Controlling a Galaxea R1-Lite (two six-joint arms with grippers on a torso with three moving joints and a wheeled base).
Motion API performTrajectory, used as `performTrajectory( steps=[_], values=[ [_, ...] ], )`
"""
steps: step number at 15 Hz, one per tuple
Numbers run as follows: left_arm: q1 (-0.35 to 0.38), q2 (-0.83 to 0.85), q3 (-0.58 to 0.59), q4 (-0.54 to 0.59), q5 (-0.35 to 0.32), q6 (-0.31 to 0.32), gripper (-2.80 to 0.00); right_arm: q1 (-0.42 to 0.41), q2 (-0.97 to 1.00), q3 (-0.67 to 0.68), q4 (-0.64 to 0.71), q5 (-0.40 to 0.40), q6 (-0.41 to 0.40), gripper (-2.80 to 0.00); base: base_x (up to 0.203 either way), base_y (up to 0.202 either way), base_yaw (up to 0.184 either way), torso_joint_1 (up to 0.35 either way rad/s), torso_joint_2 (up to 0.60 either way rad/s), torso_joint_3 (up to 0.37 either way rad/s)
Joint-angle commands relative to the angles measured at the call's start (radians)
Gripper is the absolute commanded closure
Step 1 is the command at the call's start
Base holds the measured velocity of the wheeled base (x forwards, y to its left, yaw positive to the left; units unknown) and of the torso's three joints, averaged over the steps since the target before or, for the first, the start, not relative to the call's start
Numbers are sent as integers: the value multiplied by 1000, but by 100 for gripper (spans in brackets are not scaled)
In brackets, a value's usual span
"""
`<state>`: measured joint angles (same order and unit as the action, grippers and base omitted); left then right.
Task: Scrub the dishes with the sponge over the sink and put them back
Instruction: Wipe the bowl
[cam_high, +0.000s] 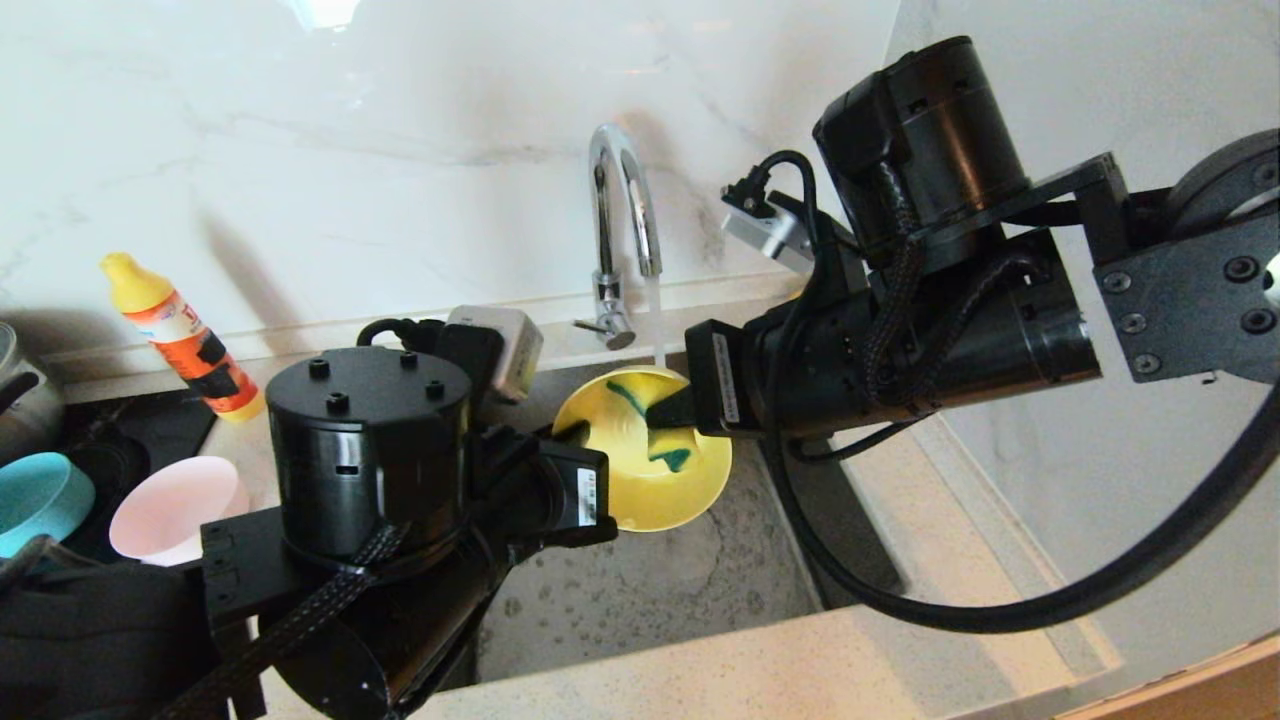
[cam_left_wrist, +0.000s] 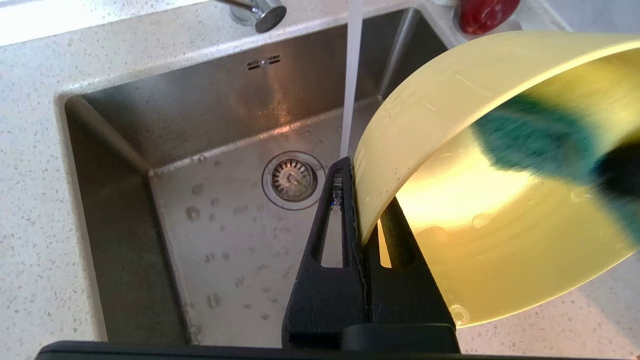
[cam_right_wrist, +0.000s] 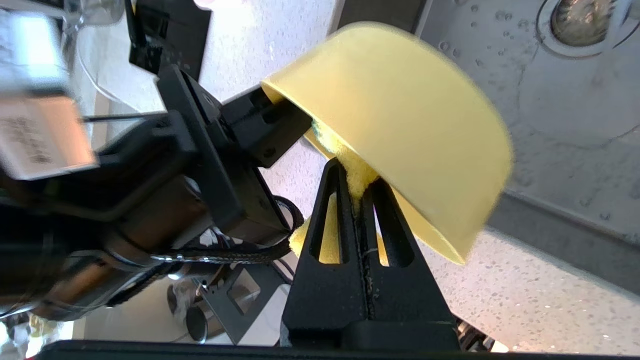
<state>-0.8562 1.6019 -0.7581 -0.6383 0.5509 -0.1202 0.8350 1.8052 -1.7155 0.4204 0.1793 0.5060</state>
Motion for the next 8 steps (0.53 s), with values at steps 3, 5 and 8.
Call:
performTrajectory(
  steps=[3, 5, 8],
  values=[
    [2, 6, 3, -6, 4, -3, 0, -5, -59, 32, 19, 0, 3, 0, 0, 0, 0, 0, 0, 0],
    [2, 3, 2, -12, 4, -6, 0, -13, -81, 71, 35, 1, 2, 0, 0, 0, 0, 0, 0, 0],
    [2, 1, -6, -49, 6, -4, 0, -27, -90, 119, 34, 3, 2, 0, 0, 0, 0, 0, 0, 0]
  ],
)
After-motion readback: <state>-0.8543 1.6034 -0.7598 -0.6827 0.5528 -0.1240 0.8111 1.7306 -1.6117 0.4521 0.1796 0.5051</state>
